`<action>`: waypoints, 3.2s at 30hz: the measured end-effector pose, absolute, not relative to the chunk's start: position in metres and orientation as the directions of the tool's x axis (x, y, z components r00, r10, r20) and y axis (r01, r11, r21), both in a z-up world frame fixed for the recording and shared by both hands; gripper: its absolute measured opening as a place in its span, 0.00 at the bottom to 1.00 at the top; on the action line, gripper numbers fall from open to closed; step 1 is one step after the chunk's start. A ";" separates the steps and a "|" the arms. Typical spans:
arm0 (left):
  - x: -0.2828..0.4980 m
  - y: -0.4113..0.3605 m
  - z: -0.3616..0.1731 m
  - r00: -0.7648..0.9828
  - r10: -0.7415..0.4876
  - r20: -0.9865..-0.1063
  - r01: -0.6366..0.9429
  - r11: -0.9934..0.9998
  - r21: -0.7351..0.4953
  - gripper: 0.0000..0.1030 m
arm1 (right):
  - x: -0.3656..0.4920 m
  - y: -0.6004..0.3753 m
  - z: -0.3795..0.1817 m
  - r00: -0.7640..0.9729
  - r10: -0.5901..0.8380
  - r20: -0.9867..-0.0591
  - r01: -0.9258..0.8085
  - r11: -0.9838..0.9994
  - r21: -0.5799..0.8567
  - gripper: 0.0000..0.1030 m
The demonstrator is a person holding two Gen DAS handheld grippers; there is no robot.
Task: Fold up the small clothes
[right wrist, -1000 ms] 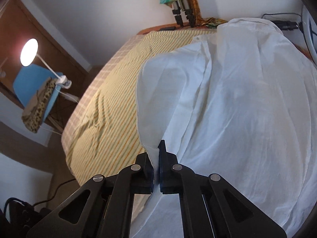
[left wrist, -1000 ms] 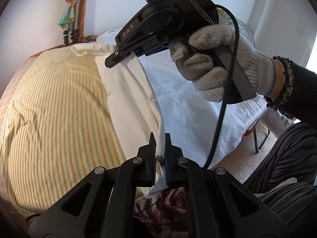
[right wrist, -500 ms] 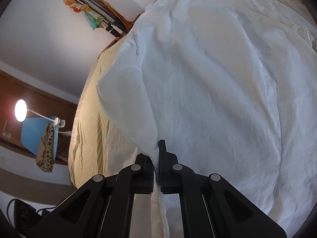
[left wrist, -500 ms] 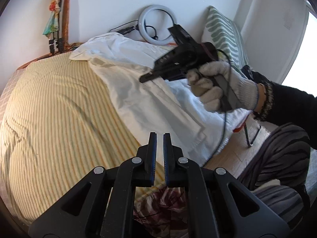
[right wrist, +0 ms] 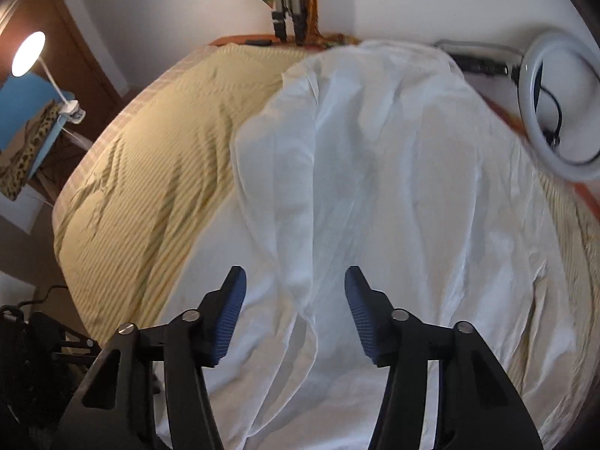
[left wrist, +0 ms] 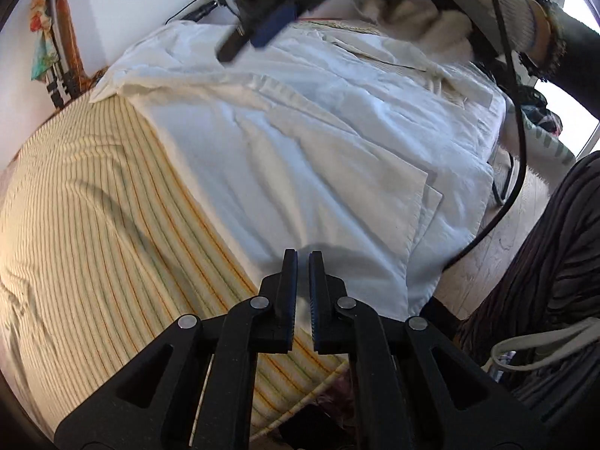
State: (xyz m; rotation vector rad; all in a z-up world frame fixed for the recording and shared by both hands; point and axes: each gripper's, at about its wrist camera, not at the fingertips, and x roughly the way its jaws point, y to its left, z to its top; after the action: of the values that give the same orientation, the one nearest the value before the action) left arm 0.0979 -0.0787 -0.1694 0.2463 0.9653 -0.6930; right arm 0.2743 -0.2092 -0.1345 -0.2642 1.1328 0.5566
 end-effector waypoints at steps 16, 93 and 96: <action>0.105 -0.058 -0.173 0.343 -0.537 -0.771 0.613 0.750 -0.250 0.04 | 0.343 -0.098 -0.180 0.447 0.084 -0.891 -0.636 0.730 -0.251 0.12; 0.158 -0.044 -0.128 0.395 -0.570 -0.720 0.426 0.808 -0.406 0.00 | 0.161 -0.257 -0.132 -0.022 0.500 -0.866 -0.550 0.717 0.428 0.15; 0.179 -0.065 -0.134 0.363 -0.577 -0.732 0.459 0.794 -0.398 0.00 | 0.191 -0.268 -0.105 0.071 0.510 -0.857 -0.543 0.741 0.396 0.15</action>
State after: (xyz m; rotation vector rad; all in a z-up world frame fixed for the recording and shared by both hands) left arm 0.1789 -0.0646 -0.1338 -0.1330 0.9966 -0.6693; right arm 0.1911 -0.2682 -0.1052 -0.0318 1.2740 0.7921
